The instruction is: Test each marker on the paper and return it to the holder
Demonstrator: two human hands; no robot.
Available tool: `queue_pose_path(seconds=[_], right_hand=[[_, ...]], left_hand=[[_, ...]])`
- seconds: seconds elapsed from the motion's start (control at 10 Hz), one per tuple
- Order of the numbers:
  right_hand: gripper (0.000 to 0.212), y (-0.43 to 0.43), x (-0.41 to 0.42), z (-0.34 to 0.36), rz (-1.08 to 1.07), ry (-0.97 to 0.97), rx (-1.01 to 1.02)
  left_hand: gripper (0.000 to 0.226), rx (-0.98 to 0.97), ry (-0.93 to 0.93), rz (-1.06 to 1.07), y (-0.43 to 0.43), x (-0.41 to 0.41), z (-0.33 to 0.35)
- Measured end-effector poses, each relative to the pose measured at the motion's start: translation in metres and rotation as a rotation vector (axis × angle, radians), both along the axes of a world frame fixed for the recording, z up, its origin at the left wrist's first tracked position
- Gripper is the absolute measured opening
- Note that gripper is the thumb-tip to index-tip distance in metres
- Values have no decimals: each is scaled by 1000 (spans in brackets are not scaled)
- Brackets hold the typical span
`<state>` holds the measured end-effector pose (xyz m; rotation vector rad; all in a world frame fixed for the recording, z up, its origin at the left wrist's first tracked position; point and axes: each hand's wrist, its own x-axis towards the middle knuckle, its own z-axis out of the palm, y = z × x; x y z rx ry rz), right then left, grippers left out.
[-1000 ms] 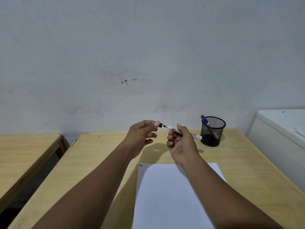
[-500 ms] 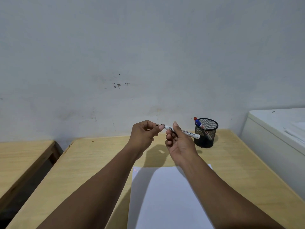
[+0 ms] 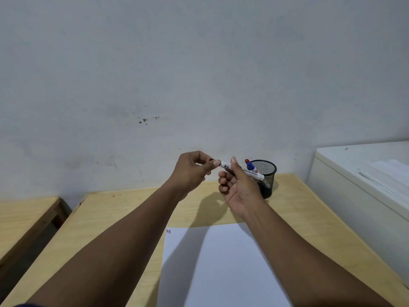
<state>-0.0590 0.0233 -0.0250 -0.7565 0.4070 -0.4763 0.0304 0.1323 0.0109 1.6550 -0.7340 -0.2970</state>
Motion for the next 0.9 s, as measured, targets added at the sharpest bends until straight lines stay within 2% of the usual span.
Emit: queue_pose_path(seconds=[0.1, 0.2, 0.4, 0.7, 0.8, 0.9], right_hand=[[60, -7, -9, 4, -2, 81, -57], [63, -22, -20, -1, -71, 154, -73], [50, -68, -39, -15, -271, 202, -82], [38, -103, -51, -34, -333, 268, -85], [36, -102, -48, -41, -319, 260, -76], [33, -95, -46, -39, -306, 275, -108]], left_hand=[[20, -37, -113, 22, -14, 1, 24], [22, -84, -202, 56, -35, 2, 51], [20, 83, -481, 92, -92, -6, 48], [13, 437, -625, -1, -138, -7, -8], [23, 486, -656, -44, -137, -9, -16], [43, 454, -611, -1, -130, -10, -16]])
